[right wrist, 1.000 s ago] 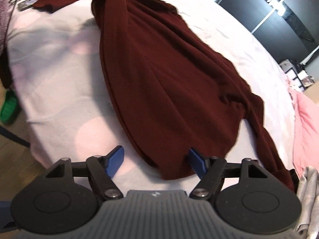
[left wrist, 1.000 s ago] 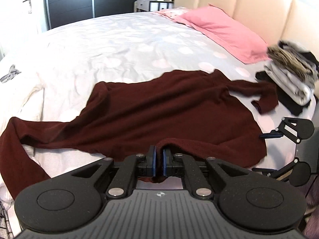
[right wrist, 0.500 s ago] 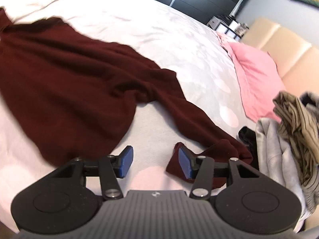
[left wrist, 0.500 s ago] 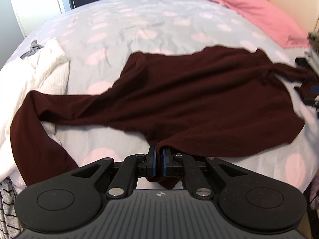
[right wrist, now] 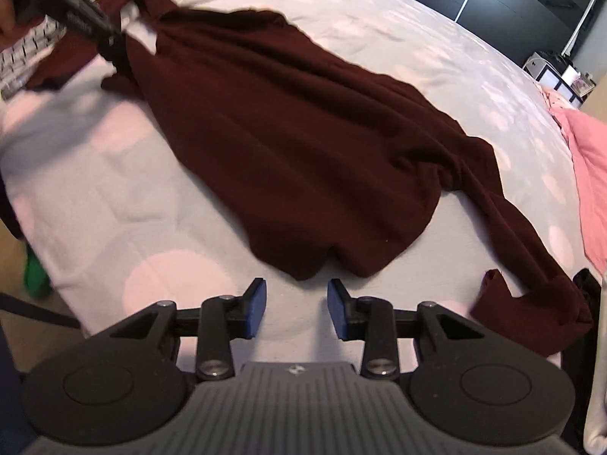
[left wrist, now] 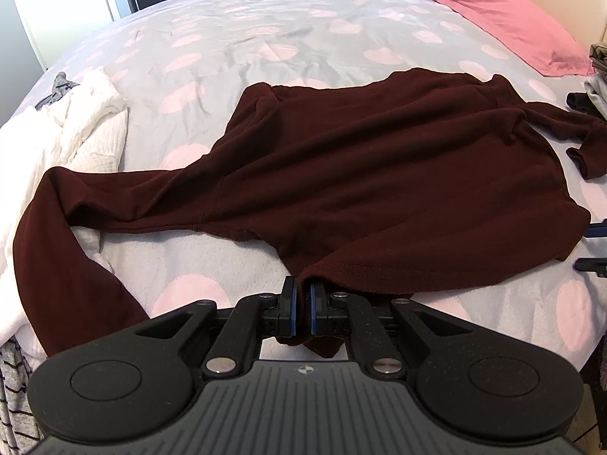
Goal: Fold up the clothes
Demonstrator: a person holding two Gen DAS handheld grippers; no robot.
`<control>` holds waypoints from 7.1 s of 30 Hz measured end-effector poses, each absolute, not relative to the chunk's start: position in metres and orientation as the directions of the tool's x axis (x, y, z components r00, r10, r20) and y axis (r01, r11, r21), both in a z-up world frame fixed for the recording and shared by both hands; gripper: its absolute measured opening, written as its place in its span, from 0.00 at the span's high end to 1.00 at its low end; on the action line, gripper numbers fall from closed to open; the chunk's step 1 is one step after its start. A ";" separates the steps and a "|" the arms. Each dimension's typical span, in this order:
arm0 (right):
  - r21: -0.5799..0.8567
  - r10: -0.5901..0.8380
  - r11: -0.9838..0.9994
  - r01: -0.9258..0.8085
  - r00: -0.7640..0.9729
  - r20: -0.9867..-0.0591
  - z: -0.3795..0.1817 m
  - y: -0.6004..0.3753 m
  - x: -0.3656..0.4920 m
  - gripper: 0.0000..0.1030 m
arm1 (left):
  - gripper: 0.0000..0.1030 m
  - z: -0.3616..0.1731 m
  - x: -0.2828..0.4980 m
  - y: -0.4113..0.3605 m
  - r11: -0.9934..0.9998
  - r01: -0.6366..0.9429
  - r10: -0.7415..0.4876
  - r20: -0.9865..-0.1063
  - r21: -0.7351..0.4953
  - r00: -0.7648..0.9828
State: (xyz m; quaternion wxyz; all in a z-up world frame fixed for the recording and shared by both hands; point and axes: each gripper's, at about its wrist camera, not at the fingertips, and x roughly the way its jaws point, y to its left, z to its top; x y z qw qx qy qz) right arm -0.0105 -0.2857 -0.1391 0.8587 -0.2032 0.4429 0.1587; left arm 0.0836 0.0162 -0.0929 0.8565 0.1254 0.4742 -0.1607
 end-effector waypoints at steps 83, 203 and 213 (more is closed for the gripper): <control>0.164 0.323 0.916 -0.366 0.427 -0.845 -0.031 -0.219 0.110 0.61 | 1.00 0.007 0.106 0.142 0.962 0.260 -0.080 -0.826 0.082 0.557; 0.077 0.478 0.800 -0.595 0.555 -0.680 -0.067 -0.070 0.279 0.72 | 1.00 -0.029 0.186 0.184 0.835 0.467 -0.046 -0.811 0.289 0.584; 0.303 0.360 0.933 -0.194 0.488 -0.795 -0.107 -0.130 0.325 0.72 | 1.00 -0.032 0.183 0.177 0.821 0.485 -0.023 -0.831 0.301 0.556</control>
